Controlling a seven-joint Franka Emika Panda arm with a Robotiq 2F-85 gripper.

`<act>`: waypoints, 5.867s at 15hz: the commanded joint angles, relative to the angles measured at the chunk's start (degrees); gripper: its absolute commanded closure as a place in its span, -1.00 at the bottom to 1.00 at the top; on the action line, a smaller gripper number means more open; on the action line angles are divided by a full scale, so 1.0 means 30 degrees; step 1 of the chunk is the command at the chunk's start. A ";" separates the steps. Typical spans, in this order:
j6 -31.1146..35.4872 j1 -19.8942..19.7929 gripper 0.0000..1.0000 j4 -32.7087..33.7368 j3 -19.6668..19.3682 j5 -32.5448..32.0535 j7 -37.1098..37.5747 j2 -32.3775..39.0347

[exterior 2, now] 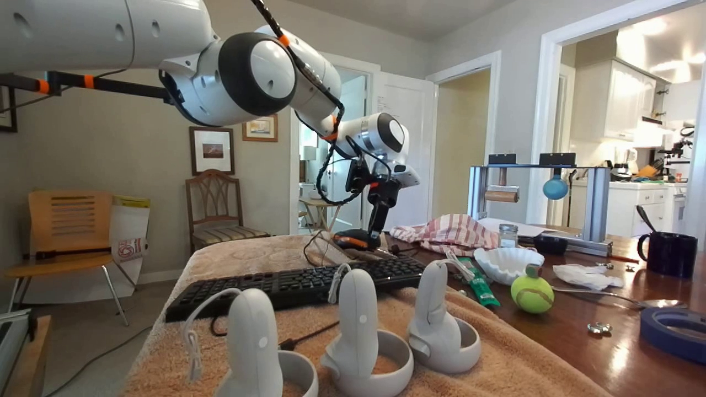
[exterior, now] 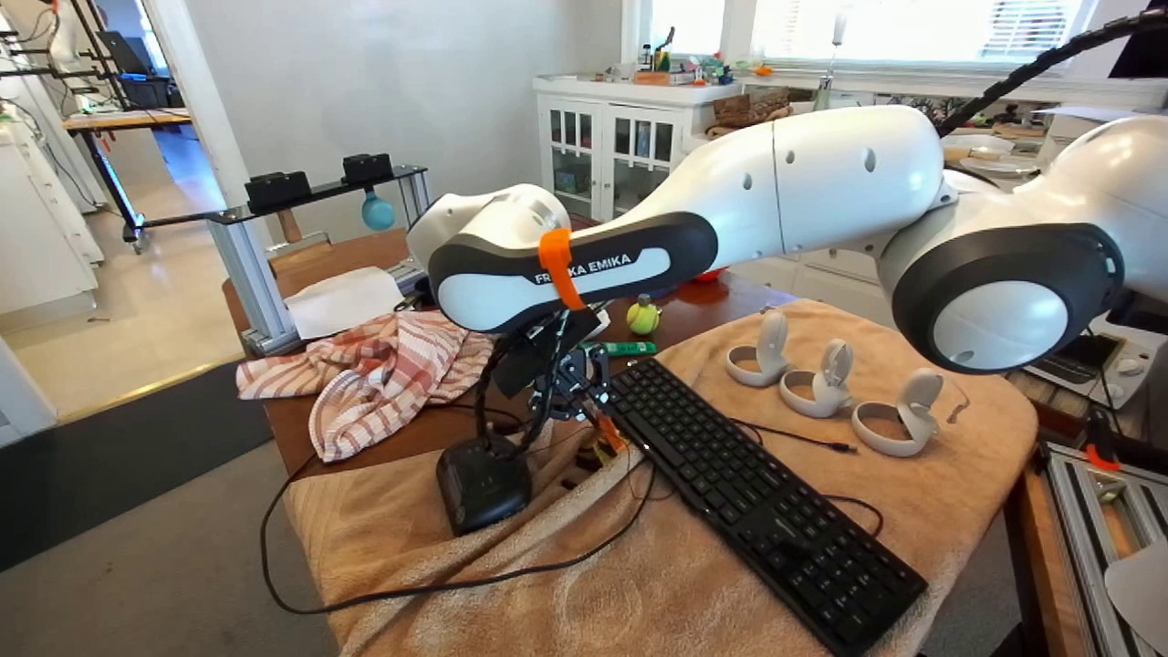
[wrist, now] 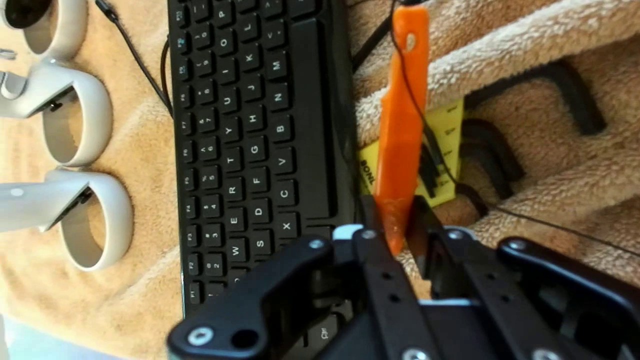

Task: Put the spatula on top of the keyboard.

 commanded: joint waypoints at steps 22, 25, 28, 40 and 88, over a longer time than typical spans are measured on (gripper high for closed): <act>0.1923 0.1834 0.91 0.1243 -0.1927 -0.1768 0.1723 -0.0144; 0.3429 0.1597 0.91 0.1585 -0.1510 -0.1352 0.1570 -0.0408; 0.4559 0.1473 0.91 0.1632 -0.1107 -0.1220 0.1235 -0.0628; 0.3995 -0.0206 0.91 0.3641 0.2959 0.3196 -0.3525 -0.0013; -0.2419 -0.1348 0.91 0.2107 0.1247 0.4860 1.4552 -0.4822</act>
